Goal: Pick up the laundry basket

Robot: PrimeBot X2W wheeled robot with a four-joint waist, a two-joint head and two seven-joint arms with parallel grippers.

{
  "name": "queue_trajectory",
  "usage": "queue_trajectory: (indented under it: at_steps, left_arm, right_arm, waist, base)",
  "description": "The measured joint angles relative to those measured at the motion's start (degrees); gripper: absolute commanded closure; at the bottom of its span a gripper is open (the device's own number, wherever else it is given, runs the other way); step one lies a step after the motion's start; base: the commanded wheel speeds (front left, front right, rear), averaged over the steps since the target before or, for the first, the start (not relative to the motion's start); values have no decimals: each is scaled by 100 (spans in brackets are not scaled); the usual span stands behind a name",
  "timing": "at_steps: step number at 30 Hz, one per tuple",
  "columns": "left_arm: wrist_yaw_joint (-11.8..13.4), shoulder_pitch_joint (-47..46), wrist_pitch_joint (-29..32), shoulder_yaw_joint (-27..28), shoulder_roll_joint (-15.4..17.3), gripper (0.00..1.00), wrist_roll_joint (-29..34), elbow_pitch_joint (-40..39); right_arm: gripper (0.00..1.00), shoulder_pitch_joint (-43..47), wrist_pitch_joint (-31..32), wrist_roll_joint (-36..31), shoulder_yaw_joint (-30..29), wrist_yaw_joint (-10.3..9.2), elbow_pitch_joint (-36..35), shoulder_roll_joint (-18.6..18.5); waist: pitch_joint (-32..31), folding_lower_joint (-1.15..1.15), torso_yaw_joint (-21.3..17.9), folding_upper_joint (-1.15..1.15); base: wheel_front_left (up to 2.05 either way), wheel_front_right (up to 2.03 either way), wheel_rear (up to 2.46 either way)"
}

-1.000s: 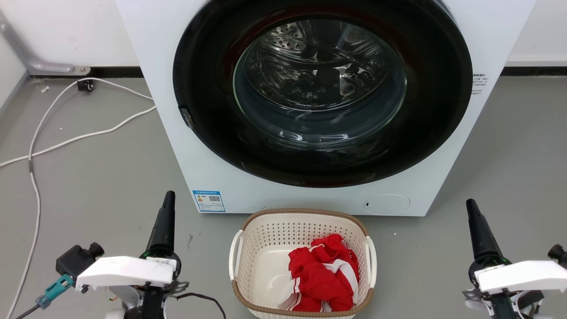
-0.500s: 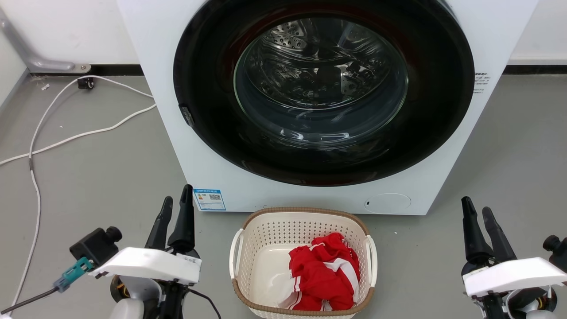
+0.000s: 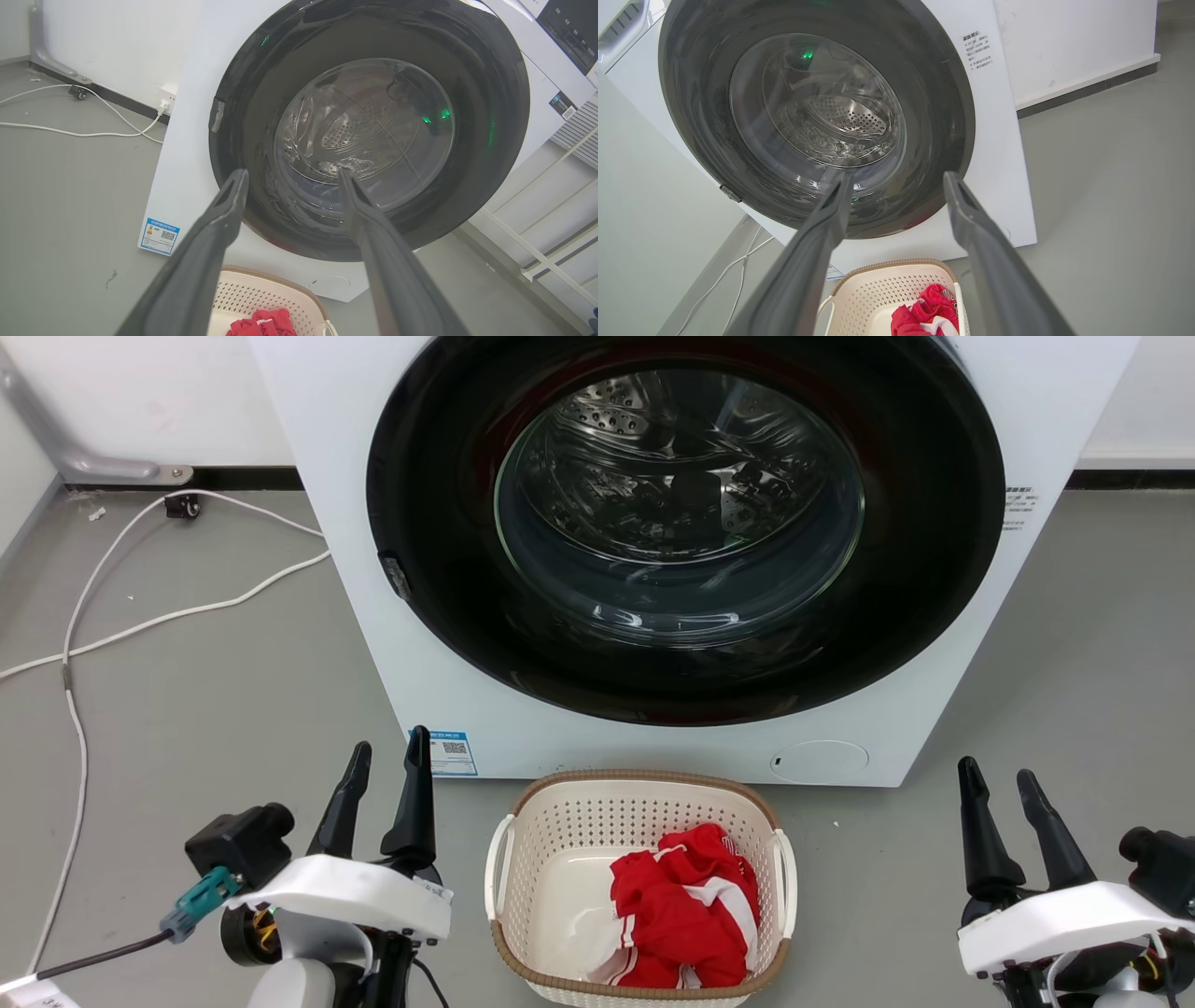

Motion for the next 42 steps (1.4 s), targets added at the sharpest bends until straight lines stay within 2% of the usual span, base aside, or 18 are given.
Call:
queue_trajectory:
  at_steps: [20, 42]
  left_arm:
    - [267, -85, -298, -270, 144, 0, 1209, 134]
    - [401, -77, -572, -394, 185, 0, 2208, 155]
  right_arm:
    - [0, 60, -81, -1443, 23, 1, -138, 0]
    - [0, 201, -200, -2661, 48, 10, -376, -1]
  waist:
    - [46, 0, 37, 0]
    - [47, 0, 76, 0]
  base:
    - [0, 0, 0]
    - [0, 0, 0]
